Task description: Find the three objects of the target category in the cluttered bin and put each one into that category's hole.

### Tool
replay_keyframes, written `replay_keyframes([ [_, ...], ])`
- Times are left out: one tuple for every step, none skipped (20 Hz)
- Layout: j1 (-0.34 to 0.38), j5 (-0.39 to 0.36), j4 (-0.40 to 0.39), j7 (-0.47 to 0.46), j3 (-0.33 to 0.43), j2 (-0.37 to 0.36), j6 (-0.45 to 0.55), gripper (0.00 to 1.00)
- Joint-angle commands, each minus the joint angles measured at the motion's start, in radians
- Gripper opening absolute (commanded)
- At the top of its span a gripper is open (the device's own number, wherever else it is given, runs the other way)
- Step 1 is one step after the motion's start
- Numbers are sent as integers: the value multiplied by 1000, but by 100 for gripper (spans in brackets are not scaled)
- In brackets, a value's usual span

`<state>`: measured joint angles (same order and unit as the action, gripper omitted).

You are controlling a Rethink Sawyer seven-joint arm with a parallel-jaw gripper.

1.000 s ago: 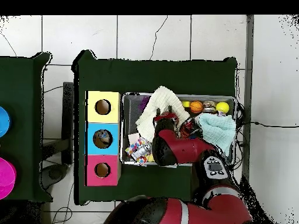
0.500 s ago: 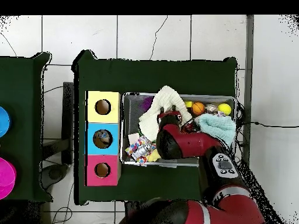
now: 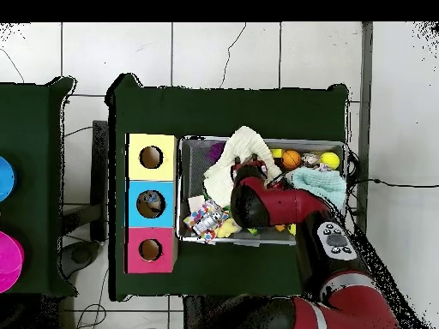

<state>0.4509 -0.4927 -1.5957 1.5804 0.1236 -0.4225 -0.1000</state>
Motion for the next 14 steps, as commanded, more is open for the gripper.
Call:
replay_keyframes([
  [30, -30, -64, -15, 24, 145, 313, 100],
  [29, -29, -66, -12, 23, 146, 313, 100],
  [28, -28, -68, -8, 22, 146, 313, 100],
  [31, -30, -70, -8, 24, 146, 313, 0],
  [33, -30, -71, -10, 26, 146, 313, 0],
  [35, -31, -73, -11, 29, 145, 314, 0],
  [38, -32, -74, -13, 31, 145, 314, 0],
  [40, -32, -75, -14, 33, 145, 316, 0],
  [41, -29, -77, -13, 34, 144, 320, 0],
  [40, -26, -78, -11, 32, 144, 323, 0],
  [42, -22, -79, -9, 34, 144, 326, 0],
  [43, -20, -80, -8, 35, 143, 329, 0],
  [43, -22, -83, -5, 37, 140, 321, 0],
  [44, -24, -86, -3, 39, 137, 313, 0],
])
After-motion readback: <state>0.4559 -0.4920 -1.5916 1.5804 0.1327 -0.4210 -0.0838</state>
